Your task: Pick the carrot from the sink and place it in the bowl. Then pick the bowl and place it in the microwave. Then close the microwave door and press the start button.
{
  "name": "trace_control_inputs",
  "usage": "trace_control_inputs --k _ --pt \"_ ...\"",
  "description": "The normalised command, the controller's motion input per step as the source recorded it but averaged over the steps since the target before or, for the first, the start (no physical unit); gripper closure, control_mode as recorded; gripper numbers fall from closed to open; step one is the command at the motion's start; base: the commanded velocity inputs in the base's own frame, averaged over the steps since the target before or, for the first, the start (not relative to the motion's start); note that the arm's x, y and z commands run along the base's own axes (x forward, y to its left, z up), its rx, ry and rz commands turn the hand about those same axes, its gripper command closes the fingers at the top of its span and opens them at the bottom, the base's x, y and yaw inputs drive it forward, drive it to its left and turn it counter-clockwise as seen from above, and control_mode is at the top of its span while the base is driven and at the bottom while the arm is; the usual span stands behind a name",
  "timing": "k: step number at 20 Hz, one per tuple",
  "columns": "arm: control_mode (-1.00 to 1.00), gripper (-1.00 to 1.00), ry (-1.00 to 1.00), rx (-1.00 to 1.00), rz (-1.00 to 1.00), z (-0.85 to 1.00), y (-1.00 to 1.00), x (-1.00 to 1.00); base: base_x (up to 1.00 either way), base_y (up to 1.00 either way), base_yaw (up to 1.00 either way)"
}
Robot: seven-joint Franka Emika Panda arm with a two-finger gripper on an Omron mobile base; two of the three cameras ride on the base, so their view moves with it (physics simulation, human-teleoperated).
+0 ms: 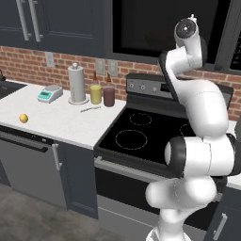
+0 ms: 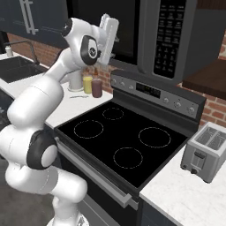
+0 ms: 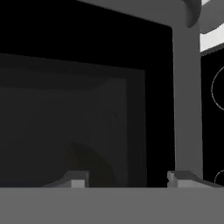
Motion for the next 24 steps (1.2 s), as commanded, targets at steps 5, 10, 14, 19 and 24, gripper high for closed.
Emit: trace_control_inputs --k 5,10,14,19,24 --pt "-1.00 -1.00 0.00 0.02 0.03 -0.15 -0.44 0.83 0.00 0.00 0.00" --pt "-1.00 -1.00 -0.01 0.00 0.06 -0.28 -0.13 0.22 0.00 0.00 0.00" --pt "-1.00 -1.00 -0.15 0.00 0.00 0.05 0.28 -0.93 0.00 0.00 0.00" --pt "-1.00 -1.00 -0.08 -0.05 0.02 0.11 0.11 -1.00 0.00 0.00 0.00" --pt "-1.00 -1.00 0.00 -0.08 0.08 0.00 -0.03 -1.00 0.00 0.00 0.00"
